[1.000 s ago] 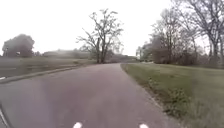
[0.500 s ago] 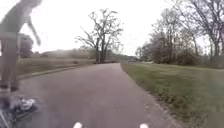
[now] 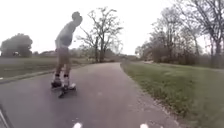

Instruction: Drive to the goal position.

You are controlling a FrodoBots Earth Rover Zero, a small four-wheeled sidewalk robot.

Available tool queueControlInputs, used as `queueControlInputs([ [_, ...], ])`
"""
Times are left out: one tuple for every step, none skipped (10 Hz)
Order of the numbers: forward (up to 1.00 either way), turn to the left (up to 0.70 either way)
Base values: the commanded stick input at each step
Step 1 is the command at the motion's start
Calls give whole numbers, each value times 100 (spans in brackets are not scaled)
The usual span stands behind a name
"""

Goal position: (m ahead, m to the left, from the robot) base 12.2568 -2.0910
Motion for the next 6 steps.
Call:
queueControlInputs([
  [100, 0],
  [100, 0],
  [100, 0],
  [100, 0],
  [100, 0],
  [100, 0],
])
